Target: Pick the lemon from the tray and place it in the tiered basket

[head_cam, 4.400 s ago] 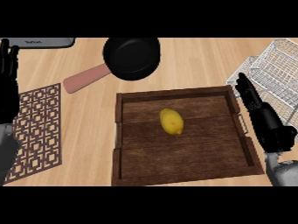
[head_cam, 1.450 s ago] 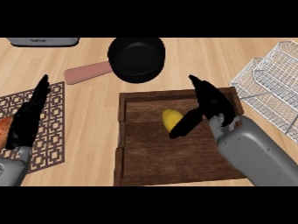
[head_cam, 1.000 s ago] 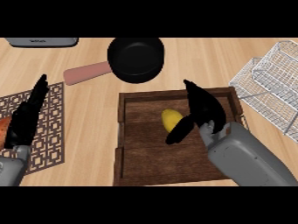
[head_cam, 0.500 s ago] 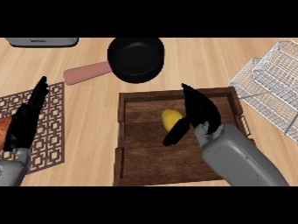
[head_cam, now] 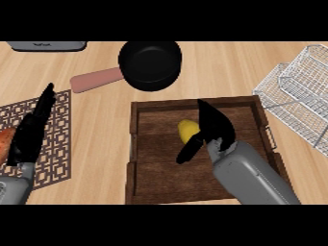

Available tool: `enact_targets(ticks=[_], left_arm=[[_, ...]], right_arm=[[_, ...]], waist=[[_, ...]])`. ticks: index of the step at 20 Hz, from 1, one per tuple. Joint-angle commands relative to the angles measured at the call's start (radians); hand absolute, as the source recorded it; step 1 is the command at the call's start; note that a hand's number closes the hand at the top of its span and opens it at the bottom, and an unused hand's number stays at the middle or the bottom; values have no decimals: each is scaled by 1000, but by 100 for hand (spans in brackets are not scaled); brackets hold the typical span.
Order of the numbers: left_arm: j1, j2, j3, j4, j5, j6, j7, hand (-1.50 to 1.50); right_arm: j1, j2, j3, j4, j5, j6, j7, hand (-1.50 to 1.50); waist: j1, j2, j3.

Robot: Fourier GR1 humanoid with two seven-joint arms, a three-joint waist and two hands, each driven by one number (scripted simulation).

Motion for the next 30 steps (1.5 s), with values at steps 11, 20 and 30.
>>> enact_targets(ticks=[11,20,30], left_arm=[[-12,-21,51,24,-35,-36,-21,0],[-8,-45,47,-26,-67,-27,17,0],[18,-56,78,4,-74,-77,-5,0]], right_arm=[[-29,135,-114,194,40,37,42,-150],[-106,136,-38,303,44,114,-74,150],[-36,118,-130,-28,85,-4,43,150]], waist=[[1,2,0],[10,3,0],[-11,-3,0]])
